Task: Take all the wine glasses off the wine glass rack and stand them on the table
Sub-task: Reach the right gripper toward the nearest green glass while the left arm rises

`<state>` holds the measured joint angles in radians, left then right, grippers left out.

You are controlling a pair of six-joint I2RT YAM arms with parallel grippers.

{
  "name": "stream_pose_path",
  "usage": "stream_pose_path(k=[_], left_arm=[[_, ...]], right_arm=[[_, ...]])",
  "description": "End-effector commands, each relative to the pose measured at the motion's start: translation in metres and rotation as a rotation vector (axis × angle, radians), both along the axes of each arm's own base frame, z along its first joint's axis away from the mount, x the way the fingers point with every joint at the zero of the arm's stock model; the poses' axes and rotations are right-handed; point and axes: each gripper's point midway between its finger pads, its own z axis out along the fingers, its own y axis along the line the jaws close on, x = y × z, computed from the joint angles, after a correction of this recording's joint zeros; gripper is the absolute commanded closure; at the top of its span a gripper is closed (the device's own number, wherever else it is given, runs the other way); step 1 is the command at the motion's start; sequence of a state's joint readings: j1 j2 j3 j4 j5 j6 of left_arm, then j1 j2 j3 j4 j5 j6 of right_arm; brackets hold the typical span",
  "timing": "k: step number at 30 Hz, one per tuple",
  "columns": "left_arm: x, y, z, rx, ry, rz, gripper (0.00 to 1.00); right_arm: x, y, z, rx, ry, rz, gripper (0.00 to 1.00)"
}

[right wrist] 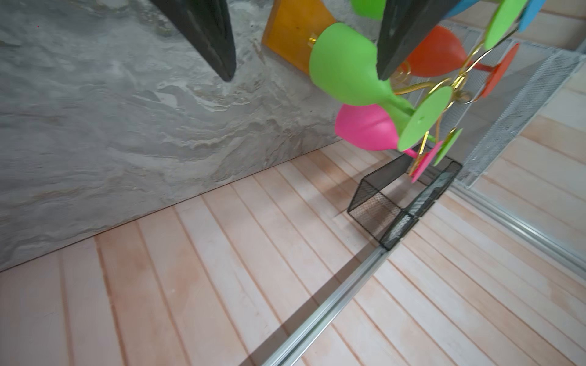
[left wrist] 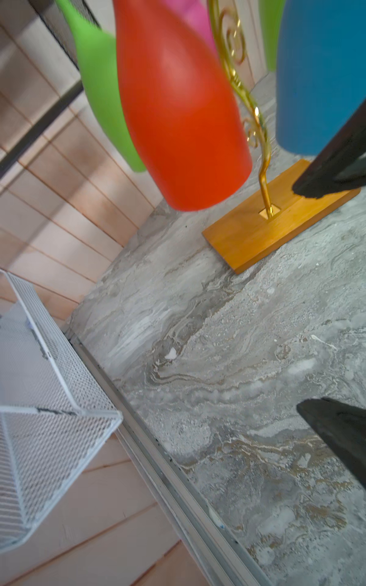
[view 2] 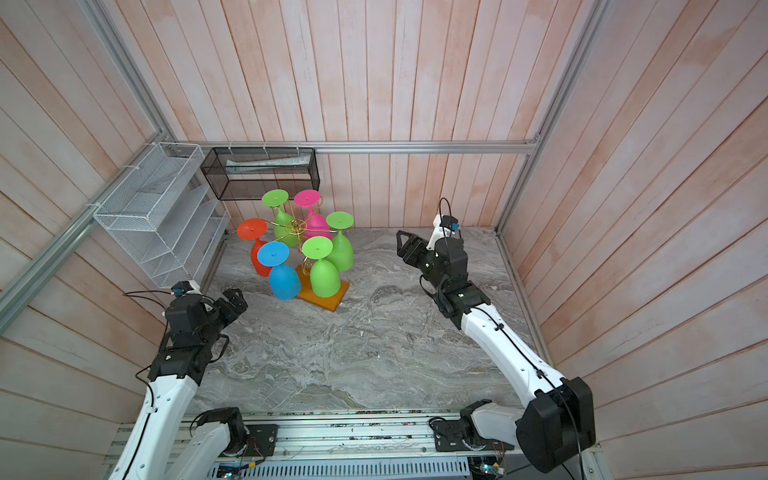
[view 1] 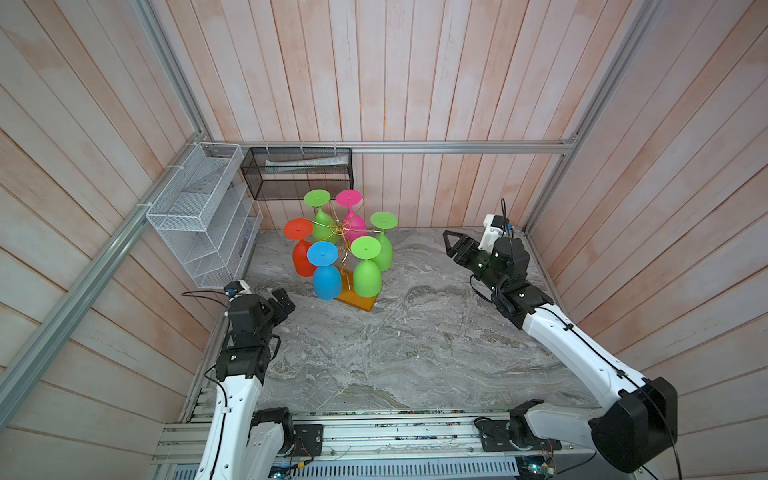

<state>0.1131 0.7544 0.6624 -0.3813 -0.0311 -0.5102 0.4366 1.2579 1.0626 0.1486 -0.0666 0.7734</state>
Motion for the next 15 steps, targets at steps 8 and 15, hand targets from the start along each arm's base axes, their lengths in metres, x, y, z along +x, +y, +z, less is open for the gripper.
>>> stream_pose_path(k=[8, 15], left_arm=[[-0.017, -0.016, 0.064, 0.156, -0.122, -0.149, 0.01], [-0.024, -0.019, 0.116, 0.191, -0.275, -0.153, 0.03]], right_arm=[[-0.028, 0.078, 0.022, 0.275, 0.178, 0.303, 0.44], [-0.04, 0.112, 0.026, 0.343, 0.243, 0.403, 0.53]])
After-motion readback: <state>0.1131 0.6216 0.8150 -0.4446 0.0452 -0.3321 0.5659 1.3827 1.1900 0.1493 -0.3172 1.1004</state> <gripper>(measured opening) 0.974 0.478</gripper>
